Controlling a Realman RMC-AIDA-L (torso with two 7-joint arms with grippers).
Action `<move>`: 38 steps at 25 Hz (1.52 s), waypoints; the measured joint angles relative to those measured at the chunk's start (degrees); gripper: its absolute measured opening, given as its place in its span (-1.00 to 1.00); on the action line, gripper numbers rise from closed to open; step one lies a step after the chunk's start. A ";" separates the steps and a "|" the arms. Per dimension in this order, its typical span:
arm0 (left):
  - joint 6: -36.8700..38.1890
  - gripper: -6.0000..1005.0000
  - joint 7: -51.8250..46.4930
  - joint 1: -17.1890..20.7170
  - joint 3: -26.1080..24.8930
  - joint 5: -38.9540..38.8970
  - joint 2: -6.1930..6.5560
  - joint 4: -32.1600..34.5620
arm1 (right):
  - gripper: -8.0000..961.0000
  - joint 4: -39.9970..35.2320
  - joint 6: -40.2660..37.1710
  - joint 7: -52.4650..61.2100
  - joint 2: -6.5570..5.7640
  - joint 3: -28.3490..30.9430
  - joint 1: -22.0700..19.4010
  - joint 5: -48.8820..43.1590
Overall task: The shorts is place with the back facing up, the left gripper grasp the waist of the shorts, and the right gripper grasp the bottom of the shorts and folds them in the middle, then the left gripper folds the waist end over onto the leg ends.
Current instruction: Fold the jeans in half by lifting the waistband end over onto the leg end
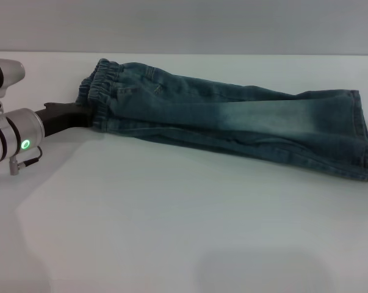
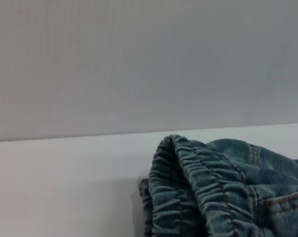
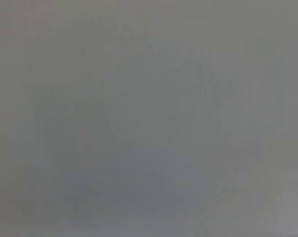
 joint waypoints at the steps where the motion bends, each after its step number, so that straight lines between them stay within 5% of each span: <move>1: 0.01 -0.63 0.01 0.07 0.07 -0.32 0.00 0.00 | 0.30 0.00 0.00 0.00 0.03 0.00 -0.02 0.00; 8: 0.66 -0.89 0.03 0.78 0.10 -2.33 -0.03 0.00 | 0.30 -0.05 0.00 0.00 0.18 0.00 -0.31 0.01; 23: 16.73 -0.92 0.89 2.08 0.17 -5.32 0.19 3.57 | 0.30 4.12 1.86 -6.04 0.66 -0.25 0.89 4.48; 38: 30.46 -0.92 -2.18 -4.76 0.31 -5.67 0.36 7.34 | 0.30 13.28 9.14 -10.99 1.03 -0.70 6.98 4.40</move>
